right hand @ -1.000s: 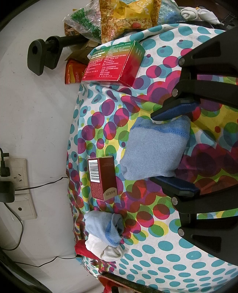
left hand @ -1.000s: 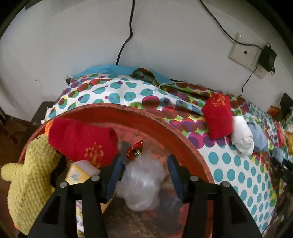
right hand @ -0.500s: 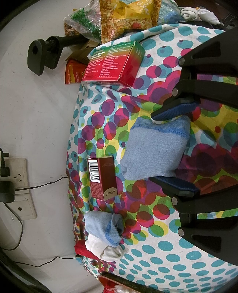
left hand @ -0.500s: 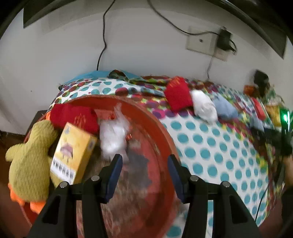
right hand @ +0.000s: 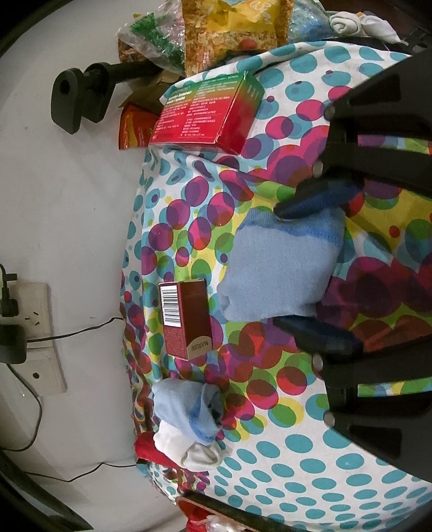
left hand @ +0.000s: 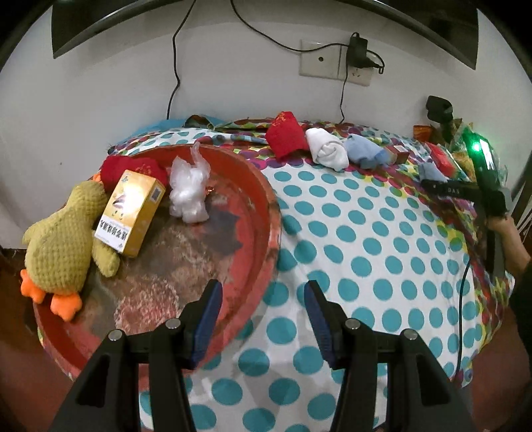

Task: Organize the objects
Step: 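Withdraw the open left tool from the bag on the tray, then carry the light blue sock over the red tray with the right tool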

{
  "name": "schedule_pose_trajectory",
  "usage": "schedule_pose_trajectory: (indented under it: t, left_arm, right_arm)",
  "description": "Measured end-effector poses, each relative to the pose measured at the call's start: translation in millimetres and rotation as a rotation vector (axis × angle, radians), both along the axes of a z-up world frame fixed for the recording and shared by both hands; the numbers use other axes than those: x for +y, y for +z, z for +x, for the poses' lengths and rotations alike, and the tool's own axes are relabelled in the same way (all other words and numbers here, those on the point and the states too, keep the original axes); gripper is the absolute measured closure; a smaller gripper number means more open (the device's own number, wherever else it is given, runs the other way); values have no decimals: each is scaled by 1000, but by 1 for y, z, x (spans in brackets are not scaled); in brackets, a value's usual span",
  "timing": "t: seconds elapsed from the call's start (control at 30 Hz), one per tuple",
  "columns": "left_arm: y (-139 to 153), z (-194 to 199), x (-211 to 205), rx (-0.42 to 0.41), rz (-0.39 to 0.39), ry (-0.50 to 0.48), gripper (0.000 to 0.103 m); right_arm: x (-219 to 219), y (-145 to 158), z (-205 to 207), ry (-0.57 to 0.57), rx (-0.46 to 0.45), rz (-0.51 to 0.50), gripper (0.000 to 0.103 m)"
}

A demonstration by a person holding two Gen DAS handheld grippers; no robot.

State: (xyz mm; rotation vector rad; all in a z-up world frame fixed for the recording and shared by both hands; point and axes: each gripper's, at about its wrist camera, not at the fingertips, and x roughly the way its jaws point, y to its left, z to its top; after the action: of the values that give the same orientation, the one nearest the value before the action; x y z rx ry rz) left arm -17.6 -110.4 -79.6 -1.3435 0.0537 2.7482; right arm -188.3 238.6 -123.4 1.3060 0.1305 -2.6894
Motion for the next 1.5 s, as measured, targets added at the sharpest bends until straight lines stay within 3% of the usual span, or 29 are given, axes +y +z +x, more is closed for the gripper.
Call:
schedule_pose_trajectory:
  t: [0.1, 0.3, 0.53, 0.73, 0.9, 1.23, 1.5]
  left_arm:
    - [0, 10, 7, 15, -23, -23, 50]
    - [-6, 19, 11, -1, 16, -46, 50]
    - [-6, 33, 5, -1, 0, -24, 50]
    - [3, 54, -8, 55, -29, 8, 50]
    - [3, 62, -24, 54, 14, 24, 50]
    - [12, 70, -42, 101, 1, 49, 50]
    - [21, 74, -54, 120, 10, 73, 50]
  right_arm:
    - [2, -1, -1, 3, 2, 5, 63]
    - [-1, -2, -1, -1, 3, 16, 64]
    - [-3, 0, 0, 0, 7, 28, 64]
    - [-5, 1, 1, -24, 1, 39, 64]
    - [-14, 12, 7, -18, 4, 54, 65]
    - [-46, 39, 24, 38, 0, 53, 65]
    - [-102, 61, 51, 159, -27, 23, 65]
